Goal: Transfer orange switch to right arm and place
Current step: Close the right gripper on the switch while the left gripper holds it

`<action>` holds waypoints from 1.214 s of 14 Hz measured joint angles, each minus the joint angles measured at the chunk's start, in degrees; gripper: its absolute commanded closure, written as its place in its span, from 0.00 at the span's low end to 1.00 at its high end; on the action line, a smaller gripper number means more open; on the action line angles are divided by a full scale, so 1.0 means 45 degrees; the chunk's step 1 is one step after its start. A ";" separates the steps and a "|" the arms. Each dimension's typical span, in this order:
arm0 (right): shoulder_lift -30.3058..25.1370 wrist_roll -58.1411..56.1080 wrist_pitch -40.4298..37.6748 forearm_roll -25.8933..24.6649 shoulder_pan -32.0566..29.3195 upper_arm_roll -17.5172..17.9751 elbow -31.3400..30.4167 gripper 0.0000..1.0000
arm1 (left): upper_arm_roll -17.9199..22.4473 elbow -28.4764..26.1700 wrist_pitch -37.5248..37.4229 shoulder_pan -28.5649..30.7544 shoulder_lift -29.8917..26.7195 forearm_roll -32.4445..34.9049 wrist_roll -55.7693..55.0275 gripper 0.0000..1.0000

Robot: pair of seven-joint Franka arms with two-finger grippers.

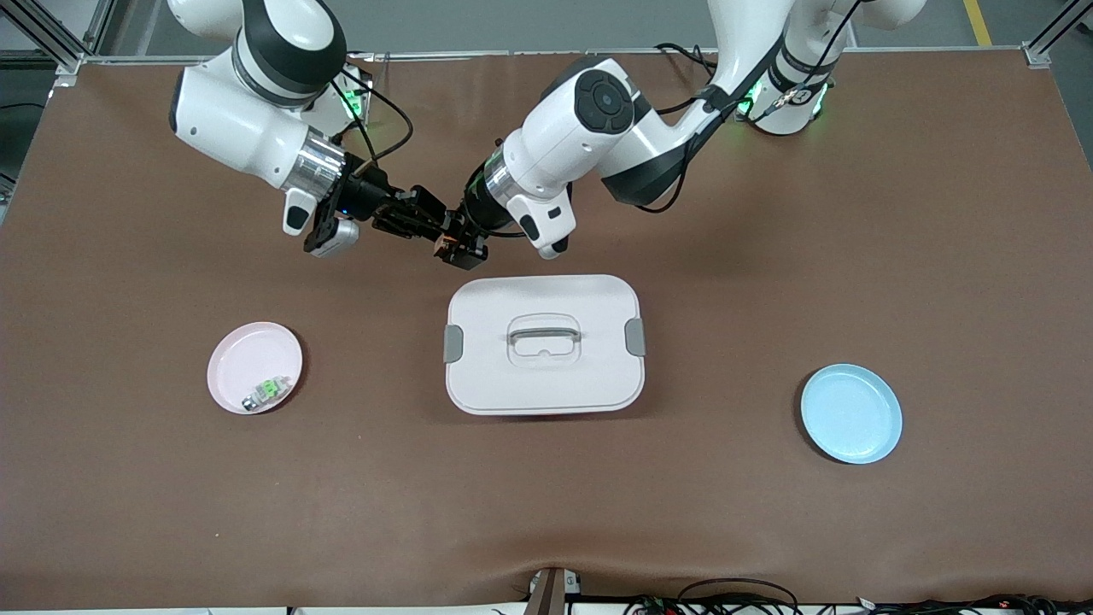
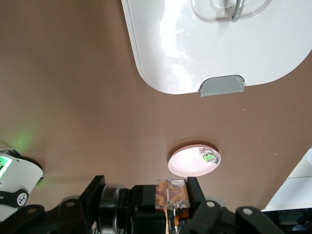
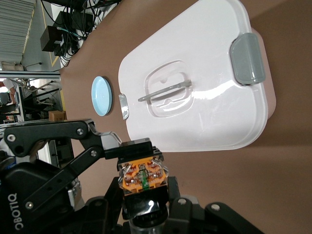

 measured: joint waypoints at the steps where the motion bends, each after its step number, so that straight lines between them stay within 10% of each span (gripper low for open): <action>1: 0.0000 0.0003 0.0000 0.0000 0.0000 0.0000 0.0000 1.00 | 0.0000 0.0000 0.0000 0.0000 0.0000 0.0001 0.0000 0.71; 5: 0.0000 0.0005 0.0005 0.0001 0.0000 0.0000 0.0000 1.00 | 0.0000 0.0002 0.0003 0.0000 0.0001 0.0007 0.0000 0.48; 7: 0.0000 0.0005 0.0008 0.0001 0.0000 0.0000 0.0001 1.00 | 0.0000 0.0002 0.0005 0.0000 0.0001 0.0008 0.0000 0.05; 8: -0.0001 0.0005 0.0008 0.0002 0.0000 0.0001 0.0001 1.00 | 0.0000 0.0002 0.0006 0.0000 0.0001 0.0008 0.0000 0.00; 17: 0.0007 -0.0168 0.0016 -0.1499 -0.0085 -0.0102 -0.0062 1.00 | 0.0033 0.0123 0.0010 0.0088 -0.0005 0.0012 0.0000 0.00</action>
